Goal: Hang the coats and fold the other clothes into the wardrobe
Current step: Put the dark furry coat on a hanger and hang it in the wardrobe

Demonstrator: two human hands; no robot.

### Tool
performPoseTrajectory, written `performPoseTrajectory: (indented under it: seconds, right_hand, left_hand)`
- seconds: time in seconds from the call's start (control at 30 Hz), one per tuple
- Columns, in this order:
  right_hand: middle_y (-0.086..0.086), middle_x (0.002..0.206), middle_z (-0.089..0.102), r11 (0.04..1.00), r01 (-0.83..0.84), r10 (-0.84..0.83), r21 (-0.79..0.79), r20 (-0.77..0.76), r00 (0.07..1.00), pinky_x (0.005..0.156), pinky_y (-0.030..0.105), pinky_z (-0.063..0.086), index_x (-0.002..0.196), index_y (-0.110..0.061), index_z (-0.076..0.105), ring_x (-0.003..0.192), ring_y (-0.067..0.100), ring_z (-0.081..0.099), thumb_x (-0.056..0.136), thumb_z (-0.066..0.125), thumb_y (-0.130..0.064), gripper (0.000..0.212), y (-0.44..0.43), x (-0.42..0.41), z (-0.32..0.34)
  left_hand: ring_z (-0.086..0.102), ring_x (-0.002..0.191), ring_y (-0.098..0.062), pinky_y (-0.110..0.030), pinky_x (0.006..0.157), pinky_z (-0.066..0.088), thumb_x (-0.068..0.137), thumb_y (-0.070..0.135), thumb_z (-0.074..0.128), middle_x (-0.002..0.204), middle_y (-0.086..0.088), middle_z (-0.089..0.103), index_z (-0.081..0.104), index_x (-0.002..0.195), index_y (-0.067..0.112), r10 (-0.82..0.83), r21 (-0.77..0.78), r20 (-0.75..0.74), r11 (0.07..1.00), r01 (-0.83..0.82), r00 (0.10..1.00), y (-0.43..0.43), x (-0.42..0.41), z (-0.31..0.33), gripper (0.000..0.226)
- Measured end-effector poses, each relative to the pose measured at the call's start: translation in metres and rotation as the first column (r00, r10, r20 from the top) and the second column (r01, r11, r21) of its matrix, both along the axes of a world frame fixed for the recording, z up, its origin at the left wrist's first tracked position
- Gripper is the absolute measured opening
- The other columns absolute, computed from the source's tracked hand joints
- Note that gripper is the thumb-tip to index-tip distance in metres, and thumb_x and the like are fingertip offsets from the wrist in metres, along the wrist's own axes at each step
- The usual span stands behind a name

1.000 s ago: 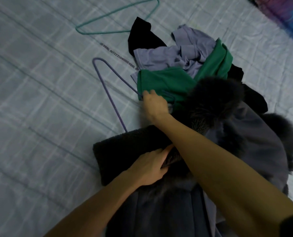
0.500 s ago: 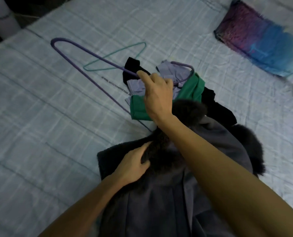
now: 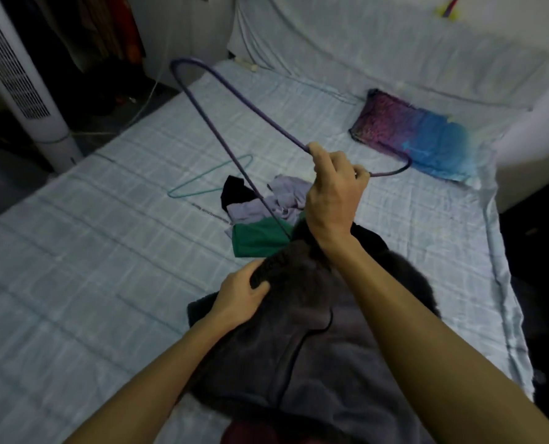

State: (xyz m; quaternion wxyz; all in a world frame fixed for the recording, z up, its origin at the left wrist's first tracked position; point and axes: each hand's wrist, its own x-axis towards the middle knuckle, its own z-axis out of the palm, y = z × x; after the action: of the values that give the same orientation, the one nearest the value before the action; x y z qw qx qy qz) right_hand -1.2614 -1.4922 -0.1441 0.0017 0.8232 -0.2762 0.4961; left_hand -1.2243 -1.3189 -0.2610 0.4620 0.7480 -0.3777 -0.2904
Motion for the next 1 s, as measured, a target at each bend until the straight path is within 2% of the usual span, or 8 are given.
performPoseTrajectory:
  seconds: [0.13, 0.33, 0.4, 0.53, 0.77, 0.87, 0.93, 1.0]
  right_hand:
    - [0.005, 0.078, 0.058, 0.999, 0.028, -0.034, 0.036, 0.154, 0.987, 0.072, 0.033, 0.027, 0.116, -0.031, 0.048, 0.064, 0.024, 0.051, 0.079, 0.045, 0.007, 0.053, 0.01, -0.044, 0.057]
    - [0.004, 0.078, 0.056, 0.995, 0.095, -0.089, -0.003, 0.313, 0.946, 0.077, 0.034, 0.029, 0.112, -0.026, 0.062, 0.068, 0.021, 0.049, 0.082, 0.052, 0.005, 0.044, 0.036, -0.108, 0.149]
    - [0.004, 0.079, 0.056, 0.991, 0.11, -0.085, -0.08, 0.266, 0.96, 0.079, 0.034, 0.028, 0.11, -0.023, 0.066, 0.072, 0.021, 0.048, 0.079, 0.047, 0.006, 0.046, 0.045, -0.132, 0.169]
    - [0.006, 0.079, 0.056, 0.979, 0.075, -0.07, -0.187, 0.036, 0.997, 0.078, 0.036, 0.028, 0.106, -0.022, 0.068, 0.071, 0.026, 0.051, 0.072, 0.05, 0.008, 0.049, 0.067, -0.183, 0.157]
    - [0.003, 0.077, 0.054, 0.997, 0.072, -0.072, -0.005, -0.129, 0.989, 0.075, 0.035, 0.024, 0.103, -0.024, 0.068, 0.067, 0.027, 0.053, 0.07, 0.035, -0.009, 0.049, 0.093, -0.248, 0.082]
    - [0.0, 0.077, 0.054, 0.99, 0.117, -0.104, 0.084, -0.144, 0.984, 0.074, 0.033, 0.024, 0.104, -0.028, 0.065, 0.067, 0.023, 0.053, 0.074, 0.06, -0.005, 0.039, 0.096, -0.252, 0.075]
    - [-0.002, 0.077, 0.052, 0.981, 0.143, -0.122, 0.132, -0.154, 0.98, 0.074, 0.033, 0.023, 0.106, -0.031, 0.062, 0.068, 0.021, 0.053, 0.07, 0.075, -0.008, 0.046, 0.091, -0.254, 0.075]
    - [-0.002, 0.078, 0.051, 0.976, 0.159, -0.134, 0.151, -0.159, 0.978, 0.077, 0.034, 0.026, 0.107, -0.033, 0.059, 0.069, 0.021, 0.052, 0.071, 0.076, -0.011, 0.046, 0.088, -0.261, 0.075]
  left_hand:
    - [0.06, 0.096, -0.014, -0.02, 0.081, 0.045, 0.089, 0.01, 0.058, 0.106, 0.007, 0.062, 0.059, 0.122, 0.019, 0.066, -0.027, 0.086, 0.998, -0.064, 0.994, 0.017, -0.018, 0.05, 0.034]
    - [0.06, 0.095, -0.017, -0.029, 0.081, 0.047, 0.092, 0.01, 0.052, 0.102, 0.001, 0.064, 0.06, 0.111, 0.019, 0.148, -0.055, 0.102, 0.988, -0.143, 0.984, 0.05, -0.049, 0.114, 0.022]
    - [0.061, 0.094, -0.019, -0.032, 0.084, 0.049, 0.093, 0.009, 0.05, 0.1, -0.002, 0.066, 0.06, 0.104, 0.021, 0.184, -0.072, 0.073, 0.981, -0.179, 0.98, 0.06, -0.06, 0.13, 0.019]
    - [0.059, 0.096, -0.02, -0.024, 0.079, 0.042, 0.094, 0.005, 0.047, 0.101, -0.005, 0.064, 0.061, 0.104, 0.014, 0.265, -0.121, 0.048, 0.959, -0.258, 0.963, 0.069, -0.077, 0.159, 0.019]
    - [0.056, 0.084, -0.009, -0.004, 0.064, 0.043, 0.093, -0.003, 0.045, 0.089, 0.001, 0.06, 0.056, 0.102, 0.011, 0.305, -0.296, -0.059, 0.904, -0.308, 0.951, 0.072, -0.114, 0.211, 0.02]
    - [0.062, 0.076, 0.001, -0.012, 0.067, 0.051, 0.092, 0.003, 0.051, 0.093, 0.0, 0.064, 0.051, 0.116, 0.016, 0.18, -0.311, -0.092, 0.929, -0.2, 0.979, 0.071, -0.128, 0.219, 0.028]
    - [0.065, 0.088, -0.007, -0.025, 0.079, 0.054, 0.082, 0.014, 0.063, 0.102, -0.004, 0.065, 0.048, 0.123, 0.026, 0.107, -0.286, 0.012, 0.953, -0.099, 0.994, 0.07, -0.13, 0.218, 0.045]
    - [0.062, 0.1, -0.014, -0.032, 0.091, 0.05, 0.068, 0.033, 0.069, 0.115, -0.002, 0.062, 0.045, 0.13, 0.03, 0.068, -0.256, 0.094, 0.966, -0.042, 0.993, 0.067, -0.135, 0.221, 0.067]
